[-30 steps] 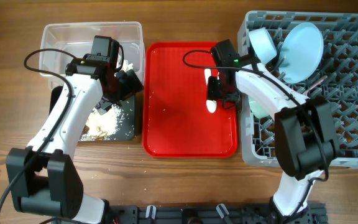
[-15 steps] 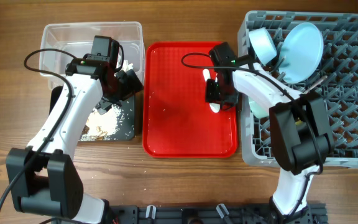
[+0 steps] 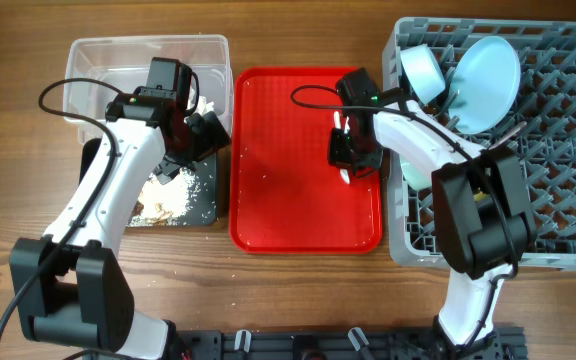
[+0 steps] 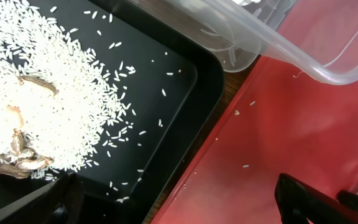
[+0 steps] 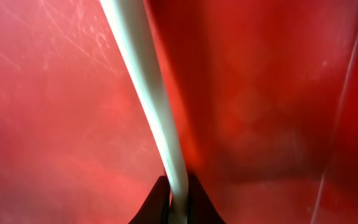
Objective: Sort waste into correct bins and load items into the dishwasher rack
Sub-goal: 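Carry the spoon into the rack and release it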
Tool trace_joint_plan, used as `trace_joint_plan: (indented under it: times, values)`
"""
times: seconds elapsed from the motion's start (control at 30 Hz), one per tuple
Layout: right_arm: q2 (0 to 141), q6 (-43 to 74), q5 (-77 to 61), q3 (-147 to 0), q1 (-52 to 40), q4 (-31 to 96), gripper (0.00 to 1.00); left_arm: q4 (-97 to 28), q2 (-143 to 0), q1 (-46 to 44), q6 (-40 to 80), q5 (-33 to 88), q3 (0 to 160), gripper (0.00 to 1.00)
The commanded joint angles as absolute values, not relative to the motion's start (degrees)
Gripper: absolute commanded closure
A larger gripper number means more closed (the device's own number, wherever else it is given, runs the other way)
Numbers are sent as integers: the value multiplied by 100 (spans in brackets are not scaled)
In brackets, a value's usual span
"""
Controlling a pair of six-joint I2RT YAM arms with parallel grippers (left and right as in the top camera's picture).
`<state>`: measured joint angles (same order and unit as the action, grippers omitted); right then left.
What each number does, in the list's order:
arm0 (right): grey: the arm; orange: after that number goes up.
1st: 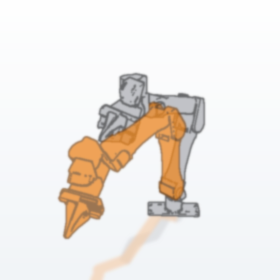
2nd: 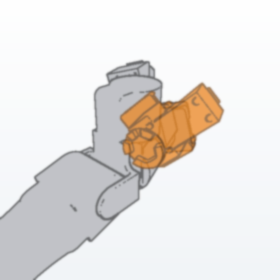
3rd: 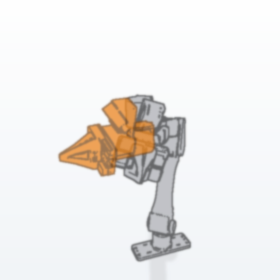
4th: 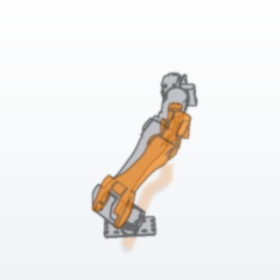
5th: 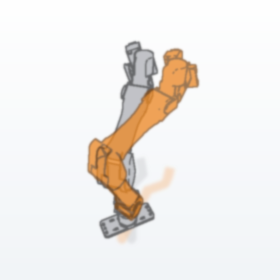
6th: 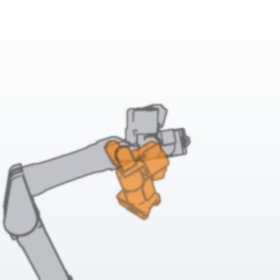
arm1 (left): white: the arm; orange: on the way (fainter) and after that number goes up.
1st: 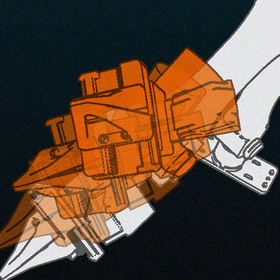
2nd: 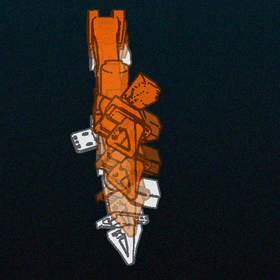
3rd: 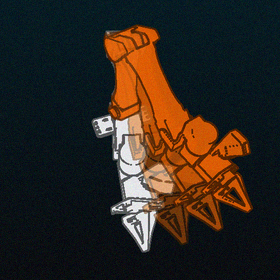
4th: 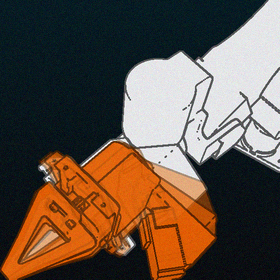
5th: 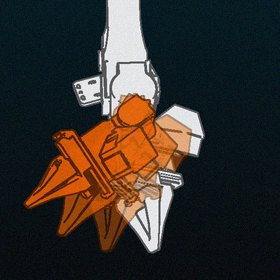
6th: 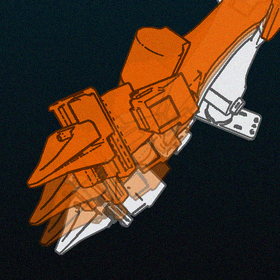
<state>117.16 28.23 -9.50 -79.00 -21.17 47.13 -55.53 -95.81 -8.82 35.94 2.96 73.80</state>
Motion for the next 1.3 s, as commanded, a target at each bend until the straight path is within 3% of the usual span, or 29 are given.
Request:
trace_joint_plan:
  times: [0.0, 0.27, 0.5, 0.77, 1.07, 1.1, 1.13, 1.17, 1.2, 1.27]
  values:
    - [11459, 2692, -974, -8066, -2130, 4980, 96, -5555, -9655, -862, 3669, 340, 7371, 0]
    - [8868, 2469, -392, -8370, -2078, 5419, 96, -5557, -9655, -862, 3669, 340, 7371, 0]
    - [7054, 3719, 2410, -8355, -1192, 6200, 96, -5555, -9655, -862, 3669, 340, 7371, 0]
    - [7214, 4416, 2834, -7529, 545, 5769, 96, -5555, -9655, -862, 3669, 340, 7371, 0]
    - [8458, 4821, 1127, -6943, 1955, 4659, 96, -5557, -9655, -862, 3669, 340, 7371, 0]
    - [8560, 4821, 1024, -6943, 1994, 4543, 92, -5557, -9655, -862, 3669, 340, 7371, 0]
    - [8646, 4818, 963, -6943, 2001, 4410, 82, -5555, -9655, -862, 3669, 340, 7371, 0]
    - [8720, 4792, 873, -6943, 2001, 4270, 62, -5555, -9655, -862, 3669, 340, 7371, 0]
    - [8799, 4700, 714, -6943, 2001, 4134, 32, -5555, -9655, -862, 3669, 340, 7371, 0]
    - [8827, 4427, 386, -6943, 2001, 3990, 19, -5555, -9655, -862, 3669, 340, 7371, 0]
